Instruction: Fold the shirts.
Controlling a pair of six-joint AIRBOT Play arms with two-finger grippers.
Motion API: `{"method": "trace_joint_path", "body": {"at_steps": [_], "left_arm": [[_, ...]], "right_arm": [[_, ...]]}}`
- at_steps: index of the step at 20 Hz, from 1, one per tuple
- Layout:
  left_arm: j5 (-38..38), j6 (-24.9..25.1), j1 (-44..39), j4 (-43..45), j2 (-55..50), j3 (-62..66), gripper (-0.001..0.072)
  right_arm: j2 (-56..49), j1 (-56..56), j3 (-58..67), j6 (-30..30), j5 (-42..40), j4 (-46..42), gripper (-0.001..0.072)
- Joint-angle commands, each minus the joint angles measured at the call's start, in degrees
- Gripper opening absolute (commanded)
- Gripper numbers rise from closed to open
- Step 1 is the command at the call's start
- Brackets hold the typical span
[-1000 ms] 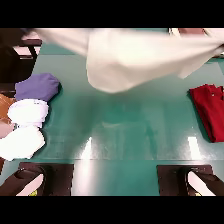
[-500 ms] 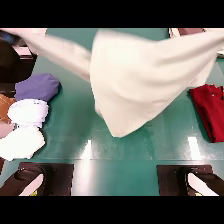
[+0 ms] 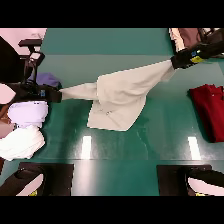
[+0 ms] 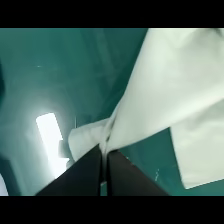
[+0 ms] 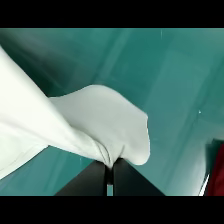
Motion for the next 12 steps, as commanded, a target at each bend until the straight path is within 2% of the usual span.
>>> {"method": "trace_joint_path", "body": {"at_steps": [1,5,6,7,8,10,12], "left_arm": [[1.29,0.39,0.02,-0.55,-0.42,-3.56,0.0025],[-3.85,0.74,0.02,-2.86,-0.42,-7.15,0.0027],[-4.48,0.76,0.02,-2.82,-0.39,-7.10,0.0141],[-4.59,0.70,0.02,-3.13,-0.39,-7.02,0.0503],[-4.39,0.68,0.02,-4.07,-0.39,-6.88,0.0596],[-4.44,0.72,0.02,-8.17,-0.39,-5.49,0.0598],[-2.47,2.58,0.02,-18.40,-0.42,-3.56,0.0597]], "right_arm": [[-0.87,0.59,0.02,1.92,2.51,3.89,0.0017],[1.20,0.85,-2.25,1.40,9.66,7.61,0.0017],[2.84,0.85,-5.05,1.44,9.62,7.65,0.0017],[4.52,0.85,-8.02,1.46,9.60,7.67,0.0017],[6.47,0.85,-11.37,1.77,9.44,7.65,0.0017],[10.38,0.83,-18.40,2.27,8.35,7.63,0.0018],[13.86,0.83,-24.59,2.91,5.90,7.65,0.0018]]}}
